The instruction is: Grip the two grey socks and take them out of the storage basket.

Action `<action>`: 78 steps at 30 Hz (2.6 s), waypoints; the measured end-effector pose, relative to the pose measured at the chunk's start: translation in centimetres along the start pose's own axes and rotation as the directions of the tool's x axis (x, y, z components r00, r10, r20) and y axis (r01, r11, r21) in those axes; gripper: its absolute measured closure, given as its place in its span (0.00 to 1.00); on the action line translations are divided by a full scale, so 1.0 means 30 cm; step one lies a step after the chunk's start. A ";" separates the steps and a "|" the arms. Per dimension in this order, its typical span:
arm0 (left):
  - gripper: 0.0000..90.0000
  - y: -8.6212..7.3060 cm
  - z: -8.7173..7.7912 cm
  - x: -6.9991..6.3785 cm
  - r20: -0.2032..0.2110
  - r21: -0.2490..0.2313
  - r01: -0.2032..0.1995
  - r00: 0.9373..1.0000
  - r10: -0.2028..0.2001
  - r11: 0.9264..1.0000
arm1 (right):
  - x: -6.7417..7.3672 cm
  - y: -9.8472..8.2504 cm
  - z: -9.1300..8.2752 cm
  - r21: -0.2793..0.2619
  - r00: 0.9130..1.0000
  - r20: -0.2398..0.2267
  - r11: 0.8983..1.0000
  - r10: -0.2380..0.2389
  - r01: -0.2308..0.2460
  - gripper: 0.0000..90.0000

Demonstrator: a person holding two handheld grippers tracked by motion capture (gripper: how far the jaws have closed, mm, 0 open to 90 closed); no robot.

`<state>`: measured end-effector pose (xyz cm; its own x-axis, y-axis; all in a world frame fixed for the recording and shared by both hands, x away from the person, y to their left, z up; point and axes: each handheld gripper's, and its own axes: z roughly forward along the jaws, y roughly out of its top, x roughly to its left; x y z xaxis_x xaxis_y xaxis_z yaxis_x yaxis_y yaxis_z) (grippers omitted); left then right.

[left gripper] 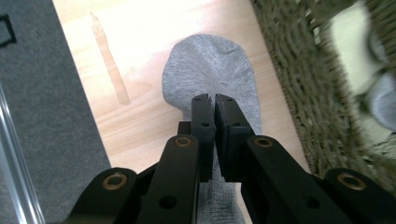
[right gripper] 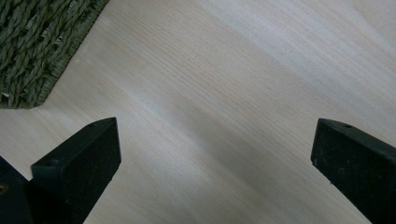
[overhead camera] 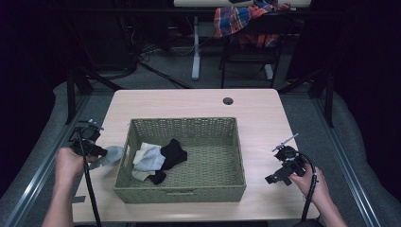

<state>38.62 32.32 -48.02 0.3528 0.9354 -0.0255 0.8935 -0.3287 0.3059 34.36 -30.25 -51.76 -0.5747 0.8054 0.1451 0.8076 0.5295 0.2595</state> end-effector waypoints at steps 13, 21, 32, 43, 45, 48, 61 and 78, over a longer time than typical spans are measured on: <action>0.94 -0.005 0.073 0.006 0.041 0.053 0.028 0.999 -0.031 0.998 | 0.000 -0.007 0.001 -0.009 1.000 0.008 1.000 0.015 -0.015 0.01; 0.56 0.001 0.031 -0.006 0.039 0.068 0.037 0.998 -0.040 0.997 | -0.003 -0.007 -0.004 -0.002 1.000 0.002 1.000 0.004 -0.004 0.01; 0.10 0.010 -0.113 -0.035 -0.048 0.008 0.019 0.999 -0.019 1.000 | -0.003 -0.007 -0.003 0.003 1.000 0.006 1.000 -0.001 0.001 0.01; 0.03 0.040 -0.199 -0.130 -0.056 -0.062 -0.075 0.996 0.072 0.995 | -0.003 -0.007 -0.003 0.005 1.000 0.010 1.000 0.000 0.000 0.01; 0.03 0.048 -0.207 -0.151 -0.054 -0.070 -0.096 0.994 0.092 0.993 | -0.003 -0.007 -0.002 0.004 1.000 0.009 1.000 -0.001 0.001 0.01; 0.02 0.059 -0.214 -0.182 -0.050 -0.079 -0.128 0.991 0.125 0.989 | -0.004 -0.007 -0.002 0.002 1.000 0.002 1.000 0.000 0.000 0.01; 0.00 0.112 -0.187 -0.315 -0.031 -0.110 -0.218 0.976 0.216 0.970 | -0.003 -0.007 -0.003 0.004 1.000 0.006 1.000 -0.002 0.002 0.01; 0.01 0.234 -0.022 -0.440 0.027 -0.030 -0.341 0.939 0.342 0.940 | -0.001 -0.012 -0.009 0.004 1.000 -0.006 1.000 0.013 -0.013 0.02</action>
<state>40.06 17.76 -44.90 0.6441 0.7630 0.0548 0.7111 -0.6236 0.3247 34.05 -30.53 -51.61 -0.5649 0.8107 0.1538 0.8155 0.5200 0.2542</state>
